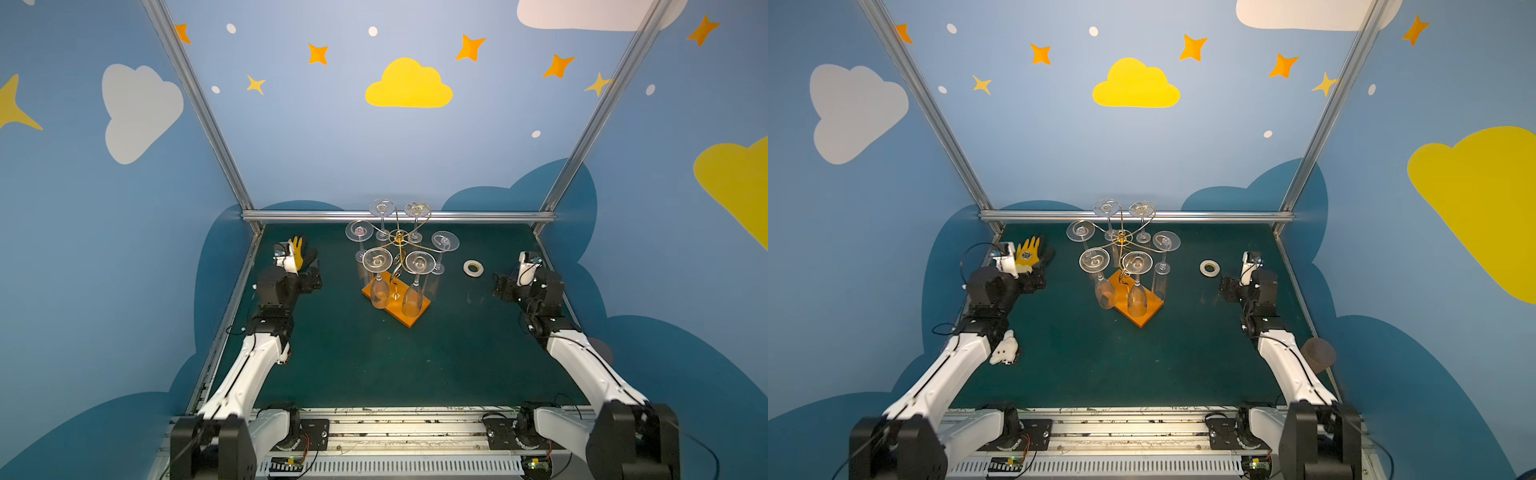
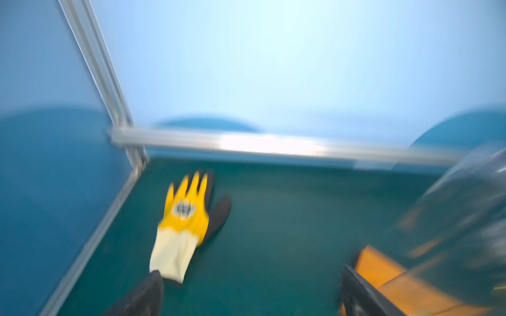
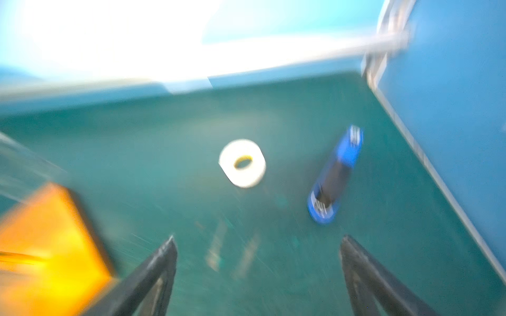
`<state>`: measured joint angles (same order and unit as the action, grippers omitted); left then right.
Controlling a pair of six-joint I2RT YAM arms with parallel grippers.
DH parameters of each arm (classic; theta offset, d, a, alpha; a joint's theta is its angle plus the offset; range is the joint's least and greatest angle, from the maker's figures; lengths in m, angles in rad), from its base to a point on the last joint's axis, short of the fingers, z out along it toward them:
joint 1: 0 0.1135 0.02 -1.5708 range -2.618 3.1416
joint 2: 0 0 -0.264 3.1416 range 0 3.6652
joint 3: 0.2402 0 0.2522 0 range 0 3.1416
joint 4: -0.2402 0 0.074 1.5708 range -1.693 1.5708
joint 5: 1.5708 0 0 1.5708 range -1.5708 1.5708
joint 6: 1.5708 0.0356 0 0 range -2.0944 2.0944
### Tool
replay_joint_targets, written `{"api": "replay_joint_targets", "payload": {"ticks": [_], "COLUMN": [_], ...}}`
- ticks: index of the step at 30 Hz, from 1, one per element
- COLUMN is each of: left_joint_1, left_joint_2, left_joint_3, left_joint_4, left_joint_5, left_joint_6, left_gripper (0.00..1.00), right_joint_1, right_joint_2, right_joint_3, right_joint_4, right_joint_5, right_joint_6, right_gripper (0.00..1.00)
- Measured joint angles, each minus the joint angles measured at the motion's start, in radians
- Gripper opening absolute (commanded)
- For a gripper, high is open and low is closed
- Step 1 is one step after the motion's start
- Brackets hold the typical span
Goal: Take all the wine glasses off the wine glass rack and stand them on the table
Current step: 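Move the left gripper toward the glass rack while the right gripper approaches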
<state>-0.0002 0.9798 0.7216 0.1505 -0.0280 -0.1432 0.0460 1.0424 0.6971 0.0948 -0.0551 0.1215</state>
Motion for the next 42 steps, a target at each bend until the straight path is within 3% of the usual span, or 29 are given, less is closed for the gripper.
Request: {"api": "replay_joint_targets", "payload": {"ticks": [4,8,13,17,20,24,30,42], "left_joint_1": [0.0,-0.001,-0.021,-0.084,-0.159,-0.262,-0.416,-0.494], "left_joint_2": [-0.158,-0.217,-0.243,-0.244,-0.243,-0.201,-0.141,-0.005], "left_joint_3": [0.103,0.182,0.196,0.196,0.203,0.251,0.271,0.309], "left_joint_4": [-0.222,-0.407,-0.474,-0.46,-0.457,-0.461,-0.457,-0.421], "left_joint_5": [0.118,0.272,0.483,0.569,0.579,0.562,0.452,0.336], "left_joint_6": [-0.114,-0.259,-0.523,-0.725,-0.821,-0.92,-0.992,-1.013], "left_gripper": [0.98,0.94,0.87,0.84,0.8,0.65,0.62,0.55], "right_joint_1": [0.003,0.003,0.007,0.025,0.039,0.049,0.059,0.07], "right_joint_2": [-0.158,-0.196,-0.197,-0.206,-0.216,-0.234,-0.24,-0.248], "right_joint_3": [0.117,0.321,0.485,0.508,0.508,0.508,0.508,0.491], "right_joint_4": [-0.158,-0.42,-0.657,-0.769,-0.823,-0.863,-0.896,-0.909], "right_joint_5": [-0.106,-0.213,-0.401,-0.504,-0.539,-0.565,-0.573,-0.574], "right_joint_6": [0.085,0.143,0.209,0.268,0.309,0.343,0.362,0.377], "right_gripper": [0.91,0.91,0.91,0.9,0.9,0.9,0.9,0.91]}}
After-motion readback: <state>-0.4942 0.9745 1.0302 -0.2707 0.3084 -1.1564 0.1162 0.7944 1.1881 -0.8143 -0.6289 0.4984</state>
